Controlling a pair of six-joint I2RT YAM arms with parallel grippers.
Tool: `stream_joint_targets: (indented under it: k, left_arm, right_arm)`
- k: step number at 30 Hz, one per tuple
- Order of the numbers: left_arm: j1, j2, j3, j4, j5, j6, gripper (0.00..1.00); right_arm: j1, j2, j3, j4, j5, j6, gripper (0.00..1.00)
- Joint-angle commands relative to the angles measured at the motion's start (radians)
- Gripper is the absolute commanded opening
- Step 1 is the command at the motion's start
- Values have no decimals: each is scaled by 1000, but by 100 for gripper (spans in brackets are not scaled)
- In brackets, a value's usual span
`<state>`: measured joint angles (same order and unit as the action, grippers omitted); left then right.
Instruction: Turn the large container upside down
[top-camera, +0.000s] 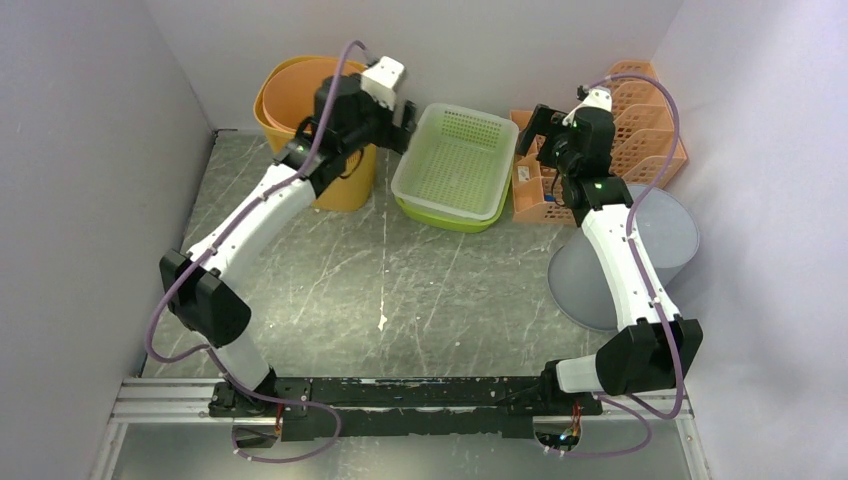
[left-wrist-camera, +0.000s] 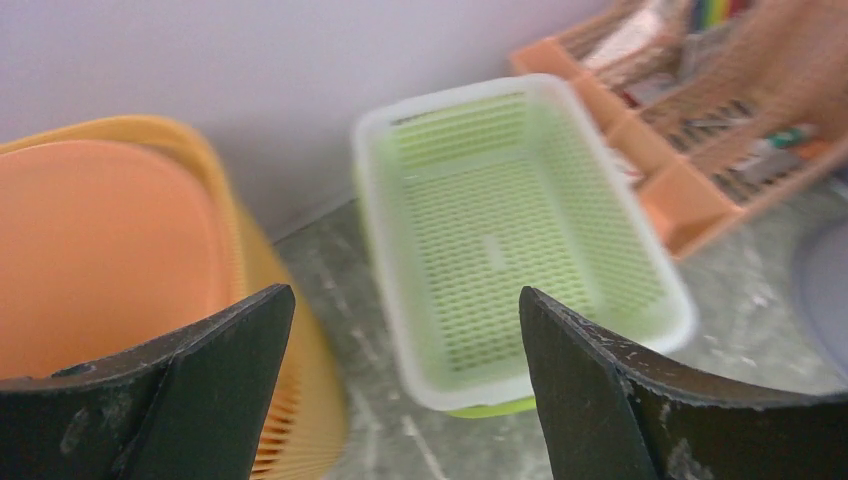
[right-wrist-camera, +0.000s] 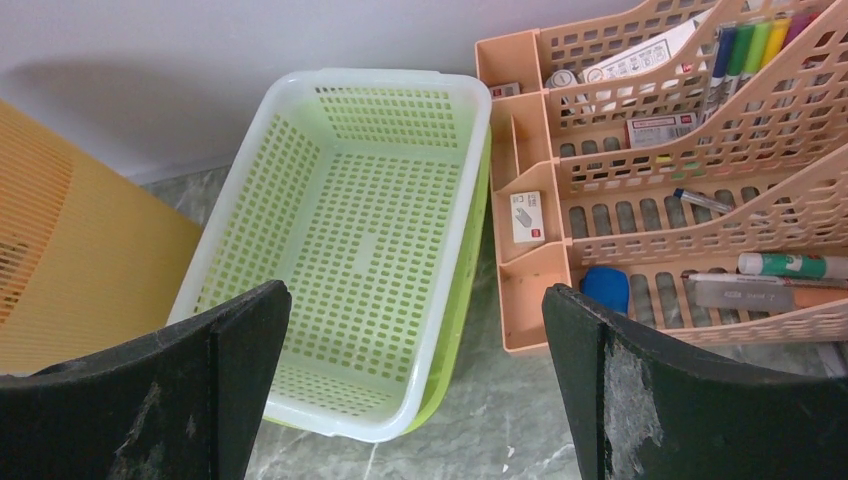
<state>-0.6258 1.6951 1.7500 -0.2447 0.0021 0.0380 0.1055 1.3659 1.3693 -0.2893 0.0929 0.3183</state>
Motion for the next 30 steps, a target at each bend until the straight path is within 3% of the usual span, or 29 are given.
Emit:
stream_joint_targets:
  k: [1, 9, 21, 30]
  left_arm:
    - [95, 9, 62, -53, -31, 86, 94]
    - [227, 115, 172, -80, -9, 109, 93]
    - [284, 229, 276, -48, -124, 80, 90]
    - [327, 256, 275, -4, -29, -19, 91]
  right_arm:
    - [-7, -6, -9, 23, -19, -6, 100]
    - [-6, -19, -26, 12, -14, -11, 100]
    - [-6, -7, -21, 6, -8, -24, 100]
    - [-7, 11, -20, 8, 0, -26, 100]
